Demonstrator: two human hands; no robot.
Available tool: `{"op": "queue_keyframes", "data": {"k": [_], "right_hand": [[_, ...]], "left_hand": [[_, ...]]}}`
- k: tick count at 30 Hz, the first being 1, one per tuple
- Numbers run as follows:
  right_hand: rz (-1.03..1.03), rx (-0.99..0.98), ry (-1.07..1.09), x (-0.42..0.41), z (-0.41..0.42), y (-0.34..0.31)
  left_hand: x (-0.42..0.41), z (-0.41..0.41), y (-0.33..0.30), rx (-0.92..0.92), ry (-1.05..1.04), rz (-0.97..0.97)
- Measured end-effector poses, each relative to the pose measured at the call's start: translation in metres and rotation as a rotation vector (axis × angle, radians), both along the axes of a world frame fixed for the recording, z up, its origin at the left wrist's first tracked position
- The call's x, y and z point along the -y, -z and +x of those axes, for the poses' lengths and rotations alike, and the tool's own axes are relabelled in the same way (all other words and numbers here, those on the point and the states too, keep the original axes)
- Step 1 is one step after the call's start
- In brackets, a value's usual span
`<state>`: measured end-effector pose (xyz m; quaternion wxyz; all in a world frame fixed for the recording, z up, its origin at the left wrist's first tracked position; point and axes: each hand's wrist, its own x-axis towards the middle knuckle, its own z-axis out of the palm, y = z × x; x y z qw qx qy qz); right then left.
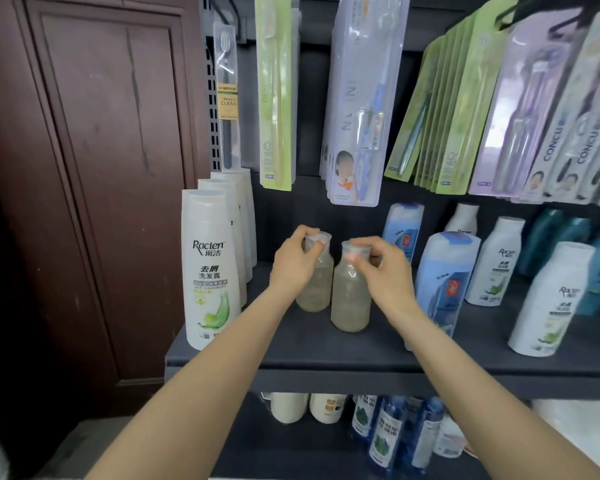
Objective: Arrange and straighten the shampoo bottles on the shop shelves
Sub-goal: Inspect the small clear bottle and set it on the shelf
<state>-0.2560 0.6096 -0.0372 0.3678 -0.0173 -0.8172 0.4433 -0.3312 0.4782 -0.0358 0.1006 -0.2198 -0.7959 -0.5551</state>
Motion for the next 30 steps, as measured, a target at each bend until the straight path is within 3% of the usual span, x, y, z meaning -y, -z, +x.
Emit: {"op": "queue_keyframes", "data": {"k": [3,8,14,18,21,25,30], "right_hand": [[-0.111,0.038,-0.086,0.006,0.014,-0.008],[-0.391,0.11,-0.223,0.013,0.033,-0.013],[-0.569,0.091,-0.26,0.023,0.043,-0.012],[-0.583,0.057,-0.299,0.029,0.051,-0.004],[-0.631,0.127,-0.339,0.029,0.058,-0.001],[-0.549,0.296,-0.37,0.022,0.069,-0.006],[-0.576,0.225,-0.284,0.023,0.073,-0.004]], "left_hand": [[0.003,0.009,0.005,-0.052,-0.002,0.023],[0.023,0.041,0.018,-0.336,-0.054,0.013],[0.052,0.07,0.022,0.059,0.321,-0.141],[0.063,0.076,0.027,0.13,0.344,-0.215],[0.068,0.083,0.03,-0.013,0.245,-0.265],[0.075,0.087,0.029,-0.27,0.048,-0.308],[0.073,0.101,0.03,-0.569,-0.095,-0.455]]}}
